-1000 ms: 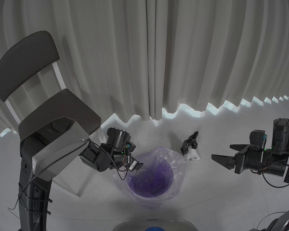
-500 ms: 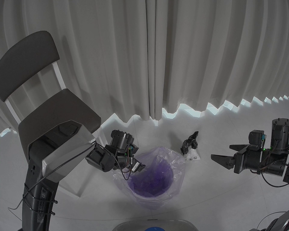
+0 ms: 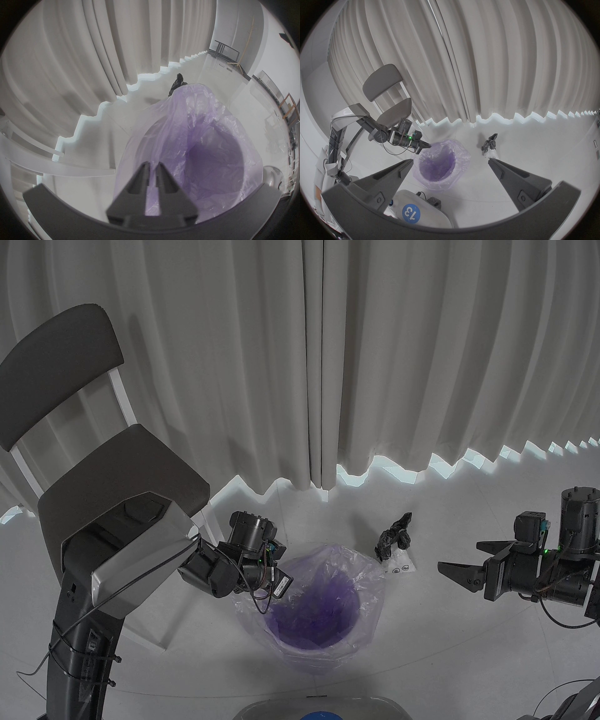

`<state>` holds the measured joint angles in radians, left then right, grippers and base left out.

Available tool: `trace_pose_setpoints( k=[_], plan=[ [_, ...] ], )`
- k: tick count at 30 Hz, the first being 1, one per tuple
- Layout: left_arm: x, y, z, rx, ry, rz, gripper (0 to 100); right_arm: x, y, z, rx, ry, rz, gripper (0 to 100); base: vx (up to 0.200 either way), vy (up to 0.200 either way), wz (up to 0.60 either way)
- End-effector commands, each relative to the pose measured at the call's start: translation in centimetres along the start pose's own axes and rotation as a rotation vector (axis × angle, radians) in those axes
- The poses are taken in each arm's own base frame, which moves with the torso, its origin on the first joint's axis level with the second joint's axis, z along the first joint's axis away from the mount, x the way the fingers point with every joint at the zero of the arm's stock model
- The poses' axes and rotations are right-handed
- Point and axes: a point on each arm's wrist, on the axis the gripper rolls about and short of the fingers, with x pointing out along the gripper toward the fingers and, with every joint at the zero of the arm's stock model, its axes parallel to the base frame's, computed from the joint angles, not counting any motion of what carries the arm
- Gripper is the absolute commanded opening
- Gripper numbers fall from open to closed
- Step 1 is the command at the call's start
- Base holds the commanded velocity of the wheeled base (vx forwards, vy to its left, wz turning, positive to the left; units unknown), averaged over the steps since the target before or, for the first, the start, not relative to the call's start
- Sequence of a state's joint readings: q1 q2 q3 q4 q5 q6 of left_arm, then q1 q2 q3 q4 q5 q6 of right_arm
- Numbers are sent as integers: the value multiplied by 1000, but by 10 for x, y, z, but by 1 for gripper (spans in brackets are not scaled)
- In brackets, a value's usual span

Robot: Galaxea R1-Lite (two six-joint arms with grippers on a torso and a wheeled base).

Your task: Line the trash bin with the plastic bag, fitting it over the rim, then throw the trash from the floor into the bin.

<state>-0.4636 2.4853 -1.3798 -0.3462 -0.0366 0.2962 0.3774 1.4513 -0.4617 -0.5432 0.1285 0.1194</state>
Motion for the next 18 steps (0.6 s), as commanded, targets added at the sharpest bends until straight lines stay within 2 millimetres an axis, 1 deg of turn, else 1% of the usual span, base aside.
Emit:
trace_pose_setpoints(
  k=[1,4,7,13,18],
  plan=[
    [-9,7,8,-19,-26,17,0,3,0,-2,-5,12,-1,100,0,0,0],
    [-14,11,14,-37,-46,26,0,3,0,-2,-10,12,-1,100,0,0,0],
    [-19,23,20,-59,-70,50,0,3,0,-3,-10,17,-2,100,0,0,0],
    [-19,35,22,-73,-82,71,0,4,-1,-3,-10,18,-3,100,0,0,0],
    [-21,40,31,-124,-86,78,0,4,-1,-3,-9,19,-7,100,0,0,0]
  ],
)
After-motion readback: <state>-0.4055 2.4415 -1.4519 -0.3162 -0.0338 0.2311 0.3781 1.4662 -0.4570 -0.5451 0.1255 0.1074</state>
